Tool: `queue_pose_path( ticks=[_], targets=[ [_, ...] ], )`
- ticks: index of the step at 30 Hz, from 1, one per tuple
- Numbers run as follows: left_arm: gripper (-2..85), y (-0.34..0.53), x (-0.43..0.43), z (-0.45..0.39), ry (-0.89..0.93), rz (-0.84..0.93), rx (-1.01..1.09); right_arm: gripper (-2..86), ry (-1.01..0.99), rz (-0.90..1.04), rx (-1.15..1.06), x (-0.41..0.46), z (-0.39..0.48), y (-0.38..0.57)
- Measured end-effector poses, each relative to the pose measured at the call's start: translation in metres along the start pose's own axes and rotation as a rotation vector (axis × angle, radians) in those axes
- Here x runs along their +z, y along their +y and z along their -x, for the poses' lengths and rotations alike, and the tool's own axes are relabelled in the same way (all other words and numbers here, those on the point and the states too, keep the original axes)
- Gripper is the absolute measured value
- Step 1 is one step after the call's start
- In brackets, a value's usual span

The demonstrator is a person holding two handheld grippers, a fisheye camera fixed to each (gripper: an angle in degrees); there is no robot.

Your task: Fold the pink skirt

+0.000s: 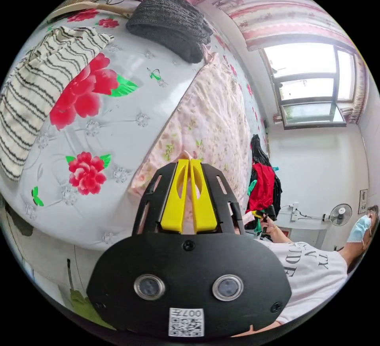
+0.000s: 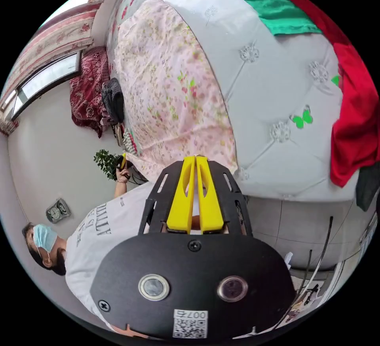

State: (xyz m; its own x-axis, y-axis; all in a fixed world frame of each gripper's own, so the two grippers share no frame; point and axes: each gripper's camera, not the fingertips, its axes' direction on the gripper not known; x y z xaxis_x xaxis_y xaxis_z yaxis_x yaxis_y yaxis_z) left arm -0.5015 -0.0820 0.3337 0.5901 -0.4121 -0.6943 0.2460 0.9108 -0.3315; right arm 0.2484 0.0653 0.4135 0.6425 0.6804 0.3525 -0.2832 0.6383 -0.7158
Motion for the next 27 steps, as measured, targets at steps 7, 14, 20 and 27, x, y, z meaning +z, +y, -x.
queue_pose_path(
  ticks=[7, 14, 20, 27],
  targets=[
    [-1.0, -0.221, -0.059, -0.188, 0.282, -0.342, 0.164, -0.2, -0.113, -0.743, -0.465, -0.197, 0.314, -0.083],
    [-1.0, -0.159, -0.322, -0.401, 0.471, -0.858, 0.679, -0.3, -0.070, -1.407, -1.157, -0.347, 0.558, 0.214],
    [-1.0, -0.032, -0.409, -0.413, 0.471, -0.990, 0.838, -0.3, -0.184, -1.436, -1.380, -0.351, 0.535, 0.353],
    [-1.0, 0.051, -0.395, -0.369, 0.364, -0.813, 0.798, -0.3, -0.128, -1.206, -1.348, -0.299, 0.437, 0.394]
  ],
)
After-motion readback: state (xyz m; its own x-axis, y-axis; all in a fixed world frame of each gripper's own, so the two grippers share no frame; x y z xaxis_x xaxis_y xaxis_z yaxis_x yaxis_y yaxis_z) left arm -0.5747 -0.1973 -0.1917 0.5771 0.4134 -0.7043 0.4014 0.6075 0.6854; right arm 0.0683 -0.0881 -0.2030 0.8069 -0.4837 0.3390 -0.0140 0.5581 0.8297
